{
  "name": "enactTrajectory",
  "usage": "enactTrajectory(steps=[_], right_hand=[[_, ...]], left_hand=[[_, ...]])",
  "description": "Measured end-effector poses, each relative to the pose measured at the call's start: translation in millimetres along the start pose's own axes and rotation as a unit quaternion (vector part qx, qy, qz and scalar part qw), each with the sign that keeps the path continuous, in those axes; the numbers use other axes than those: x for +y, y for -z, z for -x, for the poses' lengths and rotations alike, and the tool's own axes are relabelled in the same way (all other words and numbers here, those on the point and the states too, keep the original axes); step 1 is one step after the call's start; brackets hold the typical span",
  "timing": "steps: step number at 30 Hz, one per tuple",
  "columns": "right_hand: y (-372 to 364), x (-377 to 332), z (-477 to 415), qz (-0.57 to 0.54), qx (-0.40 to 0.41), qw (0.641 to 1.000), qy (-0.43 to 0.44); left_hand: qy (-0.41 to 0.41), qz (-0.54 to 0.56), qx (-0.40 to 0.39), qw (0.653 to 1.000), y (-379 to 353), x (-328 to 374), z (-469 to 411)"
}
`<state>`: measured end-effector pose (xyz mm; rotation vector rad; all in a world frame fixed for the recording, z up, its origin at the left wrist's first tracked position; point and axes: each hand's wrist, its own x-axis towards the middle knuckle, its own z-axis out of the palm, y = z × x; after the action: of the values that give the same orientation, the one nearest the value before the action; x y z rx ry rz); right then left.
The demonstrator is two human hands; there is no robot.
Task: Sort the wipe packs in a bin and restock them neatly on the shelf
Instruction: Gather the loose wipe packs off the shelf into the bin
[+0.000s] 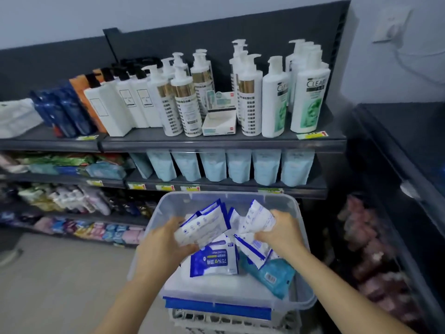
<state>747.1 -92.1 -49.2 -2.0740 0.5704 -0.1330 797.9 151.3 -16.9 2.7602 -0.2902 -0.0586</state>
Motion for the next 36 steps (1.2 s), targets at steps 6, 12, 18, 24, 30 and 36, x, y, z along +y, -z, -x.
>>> enactTrajectory(steps=[6, 12, 18, 24, 30, 36], right_hand=[[-34.3, 32.9, -22.7, 0.081, -0.063, 0.993, -0.051], [-31.0, 42.4, 9.9, 0.135, 0.007, 0.986, -0.097], [-11.3, 36.3, 76.2, 0.145, 0.094, 0.981, -0.092], [49.7, 47.8, 192.7, 0.198, 0.204, 0.948, -0.140], [109.9, 72.2, 365.7, 0.240, 0.321, 0.885, -0.237], [132.8, 98.6, 570.9, 0.271, 0.420, 0.794, -0.346]], left_hand=[[-0.030, 0.025, -0.107, 0.993, -33.9, -24.8, -52.6], [-0.187, -0.017, -0.124, 0.974, -55.1, -25.8, -82.9], [-0.378, -0.060, -0.116, 0.916, -63.4, 23.8, -72.6], [-0.588, -0.087, -0.102, 0.798, -75.9, 112.7, -10.4], [-0.755, -0.034, -0.055, 0.652, -81.2, 207.6, 117.5], [-0.838, 0.044, -0.062, 0.541, -84.7, 261.8, 298.5]])
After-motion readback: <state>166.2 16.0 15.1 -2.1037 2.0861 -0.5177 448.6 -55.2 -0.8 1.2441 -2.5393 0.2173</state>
